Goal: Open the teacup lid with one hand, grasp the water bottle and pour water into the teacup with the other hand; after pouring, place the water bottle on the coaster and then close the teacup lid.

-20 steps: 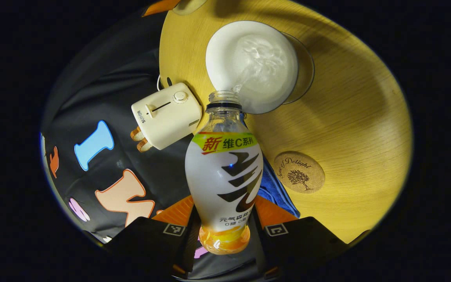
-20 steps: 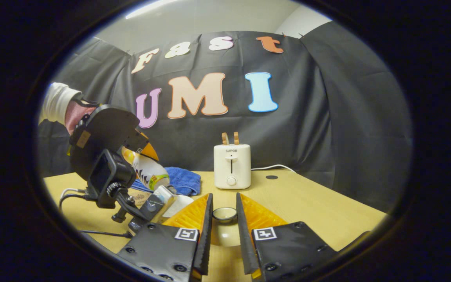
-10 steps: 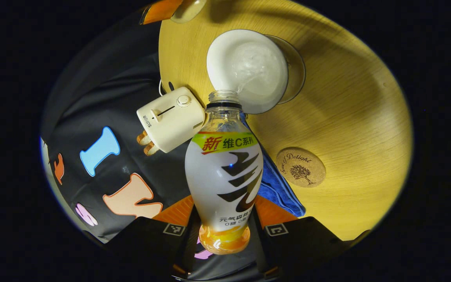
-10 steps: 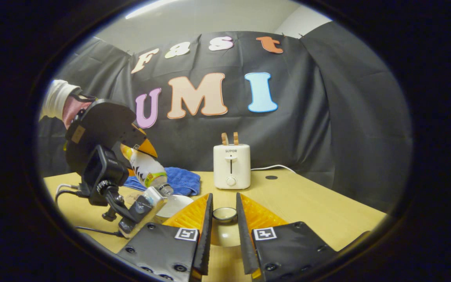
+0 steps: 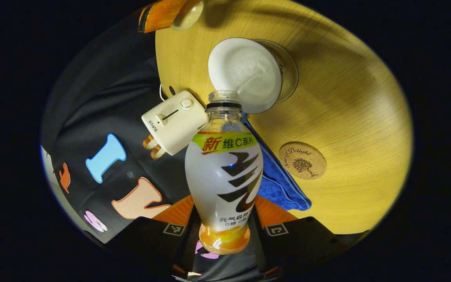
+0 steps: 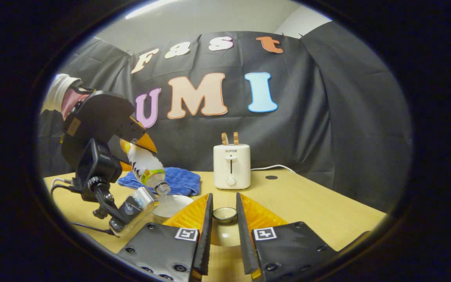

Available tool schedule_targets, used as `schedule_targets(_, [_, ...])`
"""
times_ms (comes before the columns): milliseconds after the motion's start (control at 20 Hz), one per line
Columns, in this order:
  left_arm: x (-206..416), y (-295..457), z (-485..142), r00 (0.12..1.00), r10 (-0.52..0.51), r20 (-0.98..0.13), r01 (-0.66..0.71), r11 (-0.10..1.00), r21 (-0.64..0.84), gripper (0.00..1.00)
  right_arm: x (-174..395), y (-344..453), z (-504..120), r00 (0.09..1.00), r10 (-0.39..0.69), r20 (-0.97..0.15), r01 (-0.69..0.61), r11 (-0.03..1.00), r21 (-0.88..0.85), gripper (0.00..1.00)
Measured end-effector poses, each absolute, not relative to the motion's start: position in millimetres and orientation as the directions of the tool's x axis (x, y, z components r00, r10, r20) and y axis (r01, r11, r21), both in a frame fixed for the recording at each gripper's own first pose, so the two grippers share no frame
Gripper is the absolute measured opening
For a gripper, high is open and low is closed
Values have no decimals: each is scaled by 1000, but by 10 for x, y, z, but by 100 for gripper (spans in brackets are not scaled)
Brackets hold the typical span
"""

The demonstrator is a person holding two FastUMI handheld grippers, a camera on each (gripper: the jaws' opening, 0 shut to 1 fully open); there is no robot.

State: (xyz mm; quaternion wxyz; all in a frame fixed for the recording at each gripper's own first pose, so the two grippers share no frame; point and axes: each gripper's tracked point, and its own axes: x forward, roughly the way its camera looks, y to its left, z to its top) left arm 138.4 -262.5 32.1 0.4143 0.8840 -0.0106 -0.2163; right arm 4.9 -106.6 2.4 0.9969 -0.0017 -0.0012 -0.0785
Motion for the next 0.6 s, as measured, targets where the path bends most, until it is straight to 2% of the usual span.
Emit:
schedule_targets(400, [1360, -2603, 282, 905, -190, -380, 159, -679, 717, 59, 52, -1058, 29, 989, -151, 2, 151, 989, -3, 37])
schedule_targets(500, [1357, -2558, 226, 896, -187, -403, 196, -648, 736, 58, 54, -1058, 24, 989, -151, 2, 151, 989, -3, 37])
schedule_targets(600, [1326, -2500, 103, 874, -189, -447, 273, -570, 775, 58, 56, -1057, 27, 989, -151, 2, 151, 989, -3, 38])
